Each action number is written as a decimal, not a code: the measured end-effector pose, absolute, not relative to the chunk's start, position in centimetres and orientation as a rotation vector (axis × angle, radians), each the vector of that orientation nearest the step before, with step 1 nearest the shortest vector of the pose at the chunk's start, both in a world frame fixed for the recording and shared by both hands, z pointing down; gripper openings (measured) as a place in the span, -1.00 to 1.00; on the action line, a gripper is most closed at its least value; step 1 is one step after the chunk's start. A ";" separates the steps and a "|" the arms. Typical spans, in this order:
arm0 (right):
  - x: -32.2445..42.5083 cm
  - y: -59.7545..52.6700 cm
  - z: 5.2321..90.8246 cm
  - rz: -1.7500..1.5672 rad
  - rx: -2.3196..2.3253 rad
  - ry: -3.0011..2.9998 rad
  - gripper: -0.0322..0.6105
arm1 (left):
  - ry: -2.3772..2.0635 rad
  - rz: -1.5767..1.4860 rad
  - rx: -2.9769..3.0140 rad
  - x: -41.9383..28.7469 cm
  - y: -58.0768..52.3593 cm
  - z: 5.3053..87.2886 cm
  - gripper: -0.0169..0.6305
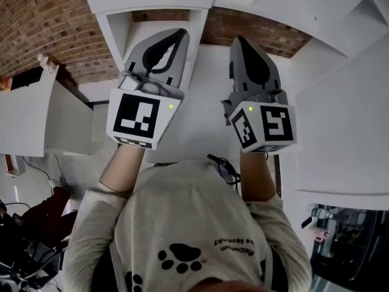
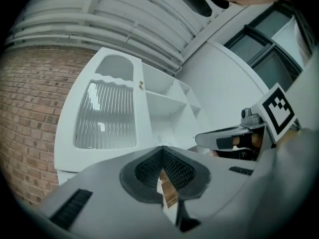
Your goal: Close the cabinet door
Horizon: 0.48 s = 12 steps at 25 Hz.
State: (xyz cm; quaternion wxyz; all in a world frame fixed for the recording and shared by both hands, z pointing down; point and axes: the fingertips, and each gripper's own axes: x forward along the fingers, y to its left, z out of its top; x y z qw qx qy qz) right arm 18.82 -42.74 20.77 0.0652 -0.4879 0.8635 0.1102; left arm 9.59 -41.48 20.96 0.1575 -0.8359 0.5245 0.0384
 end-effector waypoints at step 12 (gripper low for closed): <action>17.5 -39.4 28.0 0.318 -1.507 2.661 -0.87 | 1.608 0.018 -2.490 9.0 -38.6 29.3 -0.92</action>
